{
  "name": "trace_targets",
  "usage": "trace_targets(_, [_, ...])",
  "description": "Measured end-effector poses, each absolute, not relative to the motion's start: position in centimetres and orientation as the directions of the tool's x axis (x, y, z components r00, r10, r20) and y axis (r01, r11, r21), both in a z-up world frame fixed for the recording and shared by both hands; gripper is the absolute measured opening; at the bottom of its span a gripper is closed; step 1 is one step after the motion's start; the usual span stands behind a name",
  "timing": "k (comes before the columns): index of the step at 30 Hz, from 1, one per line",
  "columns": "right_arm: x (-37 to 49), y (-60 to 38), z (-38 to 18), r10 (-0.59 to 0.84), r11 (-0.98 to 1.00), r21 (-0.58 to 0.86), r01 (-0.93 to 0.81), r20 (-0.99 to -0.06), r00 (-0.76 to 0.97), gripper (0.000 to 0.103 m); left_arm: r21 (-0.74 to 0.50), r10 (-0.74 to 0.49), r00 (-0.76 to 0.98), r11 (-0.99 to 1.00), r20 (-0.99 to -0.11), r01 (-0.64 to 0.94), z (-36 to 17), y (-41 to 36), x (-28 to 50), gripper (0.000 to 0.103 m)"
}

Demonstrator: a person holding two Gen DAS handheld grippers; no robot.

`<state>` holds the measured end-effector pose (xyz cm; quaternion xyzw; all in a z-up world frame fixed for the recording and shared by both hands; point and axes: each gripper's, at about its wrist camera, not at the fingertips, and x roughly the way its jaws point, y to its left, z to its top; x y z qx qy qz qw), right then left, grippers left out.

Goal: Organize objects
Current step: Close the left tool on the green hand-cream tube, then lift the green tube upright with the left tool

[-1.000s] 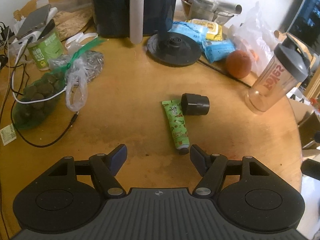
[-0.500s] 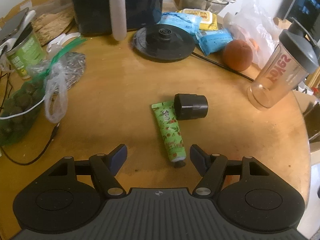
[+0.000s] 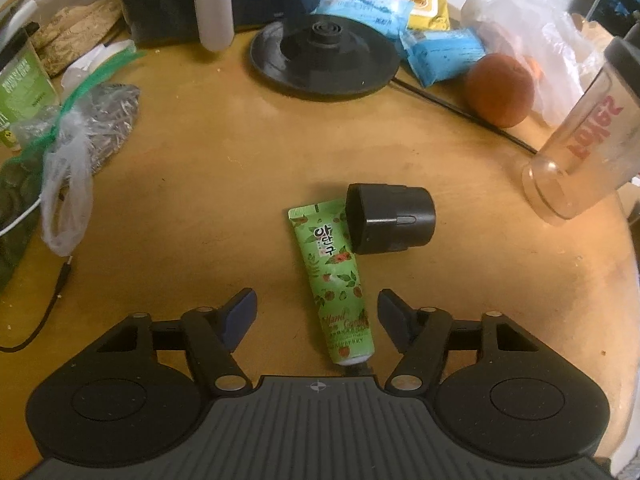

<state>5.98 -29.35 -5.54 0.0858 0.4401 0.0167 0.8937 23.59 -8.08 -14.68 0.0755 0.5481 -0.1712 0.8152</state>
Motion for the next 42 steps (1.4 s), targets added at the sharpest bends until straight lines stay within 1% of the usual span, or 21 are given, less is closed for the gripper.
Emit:
trace_targets(1, [6.0, -29.5, -5.6, 0.107, 0.984, 0.171, 0.047, -0.785, 0.610, 0.103, -0.067, -0.197, 0.333, 0.929, -0.922, 0.365, -14.9, -8.2, 23.7, 0.053])
trace_targets(2, [5.9, -29.6, -5.5, 0.108, 0.984, 0.174, 0.049, -0.785, 0.609, 0.103, -0.063, -0.195, 0.336, 0.928, -0.921, 0.367, -15.0, -8.4, 23.8, 0.052])
trace_targets(5, [5.8, -29.9, -5.6, 0.109, 0.982, 0.180, 0.056, -0.784, 0.611, 0.103, -0.055, -0.192, 0.346, 0.928, -0.918, 0.370, -14.9, -8.8, 23.9, 0.046])
trace_targets(6, [5.8, -30.0, -5.6, 0.110, 0.982, 0.182, 0.058, -0.786, 0.609, 0.103, -0.057, -0.194, 0.346, 0.927, -0.918, 0.370, -14.9, -8.8, 24.0, 0.043])
trace_targets(7, [5.8, -30.1, -5.7, 0.112, 0.981, 0.185, 0.059, -0.787, 0.607, 0.103, -0.060, -0.199, 0.346, 0.926, -0.917, 0.373, -14.9, -8.9, 24.0, 0.037])
trace_targets(9, [5.8, -30.3, -5.8, 0.115, 0.979, 0.192, 0.063, -0.788, 0.605, 0.103, -0.052, -0.193, 0.348, 0.926, -0.917, 0.375, -14.9, -9.0, 24.1, 0.030])
trace_targets(10, [5.8, -30.3, -5.8, 0.116, 0.979, 0.194, 0.065, -0.788, 0.605, 0.103, -0.047, -0.189, 0.350, 0.925, -0.917, 0.376, -14.9, -9.0, 24.0, 0.029])
trace_targets(28, [6.4, -31.1, -6.5, 0.161, 0.967, 0.245, 0.064, -0.790, 0.591, 0.103, -0.077, -0.211, 0.314, 0.918, -0.926, 0.389, -14.5, -7.7, 23.6, 0.028])
trace_targets(42, [7.2, -29.7, -6.7, 0.232, 0.960, 0.282, 0.000, -0.791, 0.566, 0.103, -0.159, -0.281, 0.349, 0.927, -0.894, 0.339, -10.7, -4.5, 21.9, 0.028])
